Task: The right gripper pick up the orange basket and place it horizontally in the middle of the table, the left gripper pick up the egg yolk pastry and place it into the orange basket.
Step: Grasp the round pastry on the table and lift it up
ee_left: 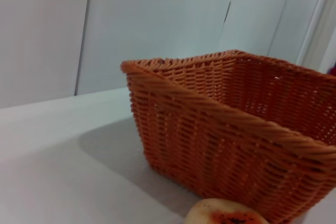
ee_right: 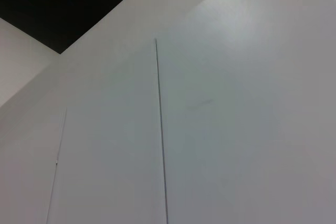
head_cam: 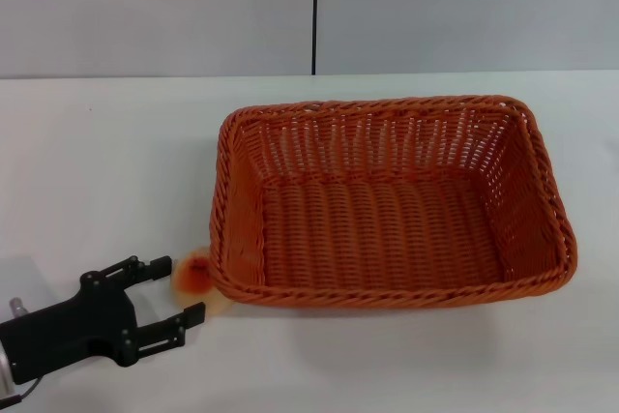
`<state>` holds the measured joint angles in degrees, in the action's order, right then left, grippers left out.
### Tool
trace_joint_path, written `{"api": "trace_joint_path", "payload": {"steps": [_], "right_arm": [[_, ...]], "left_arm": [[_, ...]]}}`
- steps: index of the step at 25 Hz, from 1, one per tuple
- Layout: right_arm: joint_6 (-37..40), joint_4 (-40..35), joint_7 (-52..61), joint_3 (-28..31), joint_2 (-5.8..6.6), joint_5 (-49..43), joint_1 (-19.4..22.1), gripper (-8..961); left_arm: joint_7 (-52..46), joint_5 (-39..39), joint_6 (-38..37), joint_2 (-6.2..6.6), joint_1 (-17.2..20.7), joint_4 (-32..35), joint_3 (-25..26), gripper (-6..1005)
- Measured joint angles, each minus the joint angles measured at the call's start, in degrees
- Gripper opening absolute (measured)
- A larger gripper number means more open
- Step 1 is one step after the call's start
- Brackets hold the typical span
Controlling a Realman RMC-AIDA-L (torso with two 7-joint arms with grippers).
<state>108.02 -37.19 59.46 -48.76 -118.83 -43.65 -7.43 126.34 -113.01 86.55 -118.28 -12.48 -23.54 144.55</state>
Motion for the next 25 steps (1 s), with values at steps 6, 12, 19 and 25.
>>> {"api": "trace_joint_path", "payload": {"steps": [6,12,19,25], "right_arm": [[-0.1,0.0,0.0,0.1,0.08,0.0,0.4,579],[-0.1,1.3,-0.3,0.5,0.18,0.0,0.5,580],[-0.1,2.6,-0.9,1.1,0.18,0.0,0.3,581],[0.2,3.0,-1.0,1.7,0.17,0.0,0.0,580]], "left_arm": [[-0.1,0.2,-3.2,-0.1,-1.6,2.7,0.5,689],[0.1,0.3,-4.1,-0.16,-2.3,3.5,0.5,582],[0.1,0.3,-3.5,0.08,-1.7,3.0,1.5,432],[-0.6,0.7,-2.8,0.31,-0.3,0.0,9.4,313]]}}
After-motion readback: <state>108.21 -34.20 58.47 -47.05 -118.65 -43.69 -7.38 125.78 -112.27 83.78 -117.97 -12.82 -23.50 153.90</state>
